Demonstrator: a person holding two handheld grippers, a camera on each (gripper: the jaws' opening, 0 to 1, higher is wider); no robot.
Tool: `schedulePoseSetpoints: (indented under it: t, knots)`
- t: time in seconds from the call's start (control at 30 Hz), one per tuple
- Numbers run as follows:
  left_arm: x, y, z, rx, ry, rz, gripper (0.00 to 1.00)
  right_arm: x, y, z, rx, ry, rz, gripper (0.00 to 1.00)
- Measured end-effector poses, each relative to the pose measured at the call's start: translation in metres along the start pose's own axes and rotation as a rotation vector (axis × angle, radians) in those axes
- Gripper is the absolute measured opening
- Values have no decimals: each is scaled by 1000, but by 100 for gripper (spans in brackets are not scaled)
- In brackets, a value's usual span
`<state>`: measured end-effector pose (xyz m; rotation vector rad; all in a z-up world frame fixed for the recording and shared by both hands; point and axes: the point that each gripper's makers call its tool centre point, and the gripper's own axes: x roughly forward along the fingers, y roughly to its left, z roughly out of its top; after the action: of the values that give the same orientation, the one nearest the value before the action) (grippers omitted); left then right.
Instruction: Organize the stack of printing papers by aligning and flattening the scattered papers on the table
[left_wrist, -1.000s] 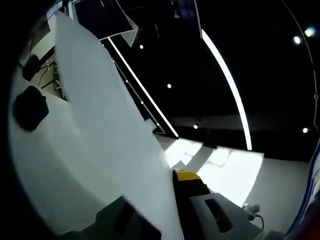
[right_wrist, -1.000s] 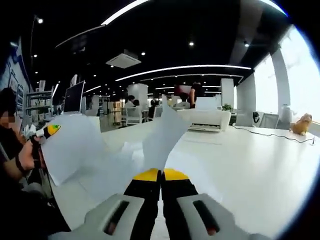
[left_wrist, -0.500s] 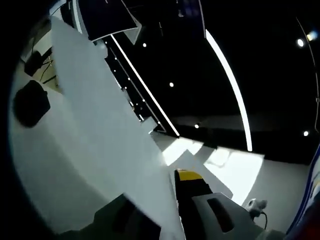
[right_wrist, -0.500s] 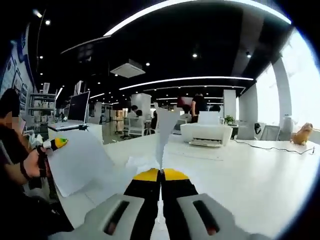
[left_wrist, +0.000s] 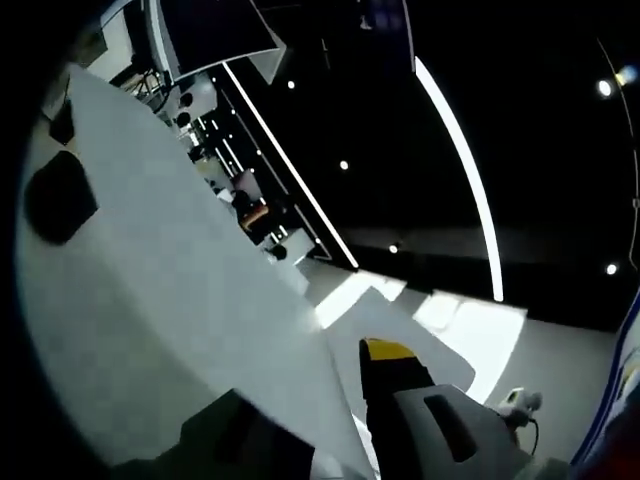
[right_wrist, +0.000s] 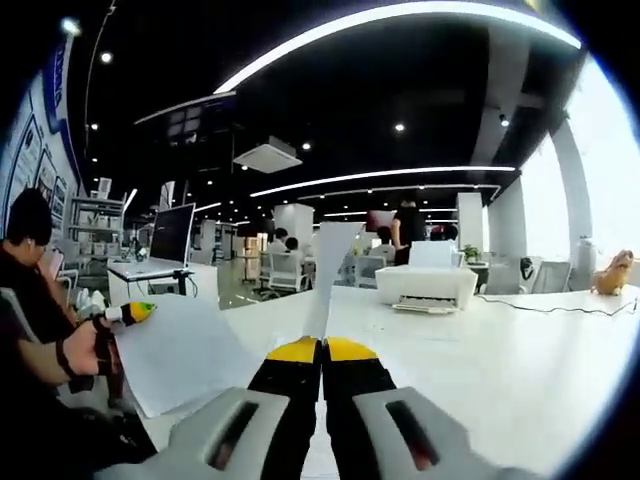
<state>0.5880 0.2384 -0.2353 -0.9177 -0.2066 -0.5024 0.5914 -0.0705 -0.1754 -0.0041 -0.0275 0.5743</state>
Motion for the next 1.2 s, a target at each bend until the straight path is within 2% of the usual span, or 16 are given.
schedulePoseSetpoints:
  t: [0.17, 0.37, 0.57, 0.9, 1.2]
  knots:
    - [0, -3, -2, 2, 4, -2, 18, -2, 8, 13, 8, -36, 20, 0]
    - [2, -7, -6, -2, 12, -3, 19, -4, 29, 36, -9, -84, 65, 0]
    - [2, -10, -9, -7, 24, -8, 20, -3, 41, 48, -25, -109, 105, 0]
    - [2, -10, -9, -9, 28, -12, 20, -4, 56, 58, -37, -132, 162, 0]
    - [2, -13, -12, -12, 38, -16, 20, -5, 80, 64, -67, -151, 233, 0]
